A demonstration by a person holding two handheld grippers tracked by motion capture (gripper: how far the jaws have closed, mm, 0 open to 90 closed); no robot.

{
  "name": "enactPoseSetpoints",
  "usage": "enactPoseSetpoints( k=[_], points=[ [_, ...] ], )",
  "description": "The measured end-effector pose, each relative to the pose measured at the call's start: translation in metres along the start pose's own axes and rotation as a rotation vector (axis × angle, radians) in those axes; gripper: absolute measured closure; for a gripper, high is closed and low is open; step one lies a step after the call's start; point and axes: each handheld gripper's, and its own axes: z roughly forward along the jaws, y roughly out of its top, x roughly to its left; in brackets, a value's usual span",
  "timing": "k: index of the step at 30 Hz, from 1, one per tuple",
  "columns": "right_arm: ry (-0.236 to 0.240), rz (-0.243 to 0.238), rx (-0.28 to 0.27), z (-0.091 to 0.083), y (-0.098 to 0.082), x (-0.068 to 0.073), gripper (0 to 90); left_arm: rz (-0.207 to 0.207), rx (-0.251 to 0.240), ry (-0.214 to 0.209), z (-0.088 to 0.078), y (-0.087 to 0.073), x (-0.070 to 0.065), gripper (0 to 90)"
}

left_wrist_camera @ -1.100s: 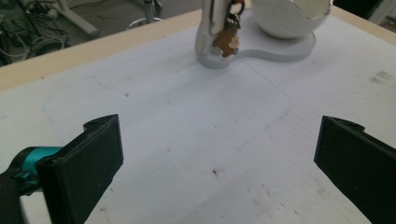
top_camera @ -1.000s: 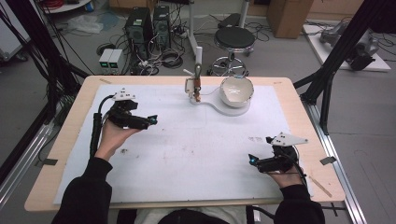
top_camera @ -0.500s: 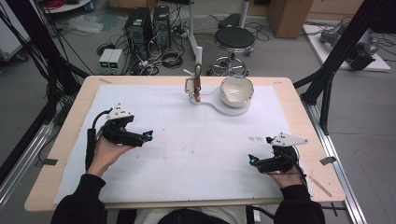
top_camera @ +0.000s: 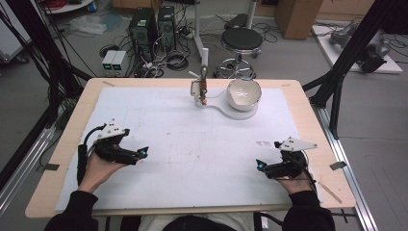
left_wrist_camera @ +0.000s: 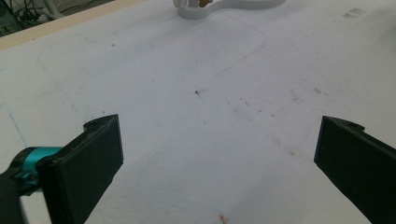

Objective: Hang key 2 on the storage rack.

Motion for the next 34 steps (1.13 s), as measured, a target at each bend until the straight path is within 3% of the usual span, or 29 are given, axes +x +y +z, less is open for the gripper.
enactPoseSetpoints(
  k=[8, 14, 21, 34],
  points=[
    [0.002, -0.001, 0.0, 0.0, 0.0, 0.001, 0.6, 0.02, 0.02, 0.002, -0.014, -0.018, 0.006, 1.7],
    [0.0, 0.005, 0.001, 0.0, -0.001, 0.0, 0.6, -0.009, 0.015, 0.009, -0.023, -0.031, 0.011, 1.7],
    [0.006, 0.005, 0.008, 0.0, -0.001, 0.001, 0.6, -0.015, 0.028, 0.064, -0.033, -0.057, 0.021, 1.7],
    [0.003, -0.003, 0.015, 0.001, -0.002, -0.001, 0.6, -0.031, 0.006, 0.124, -0.044, -0.065, 0.027, 1.7]
  ],
)
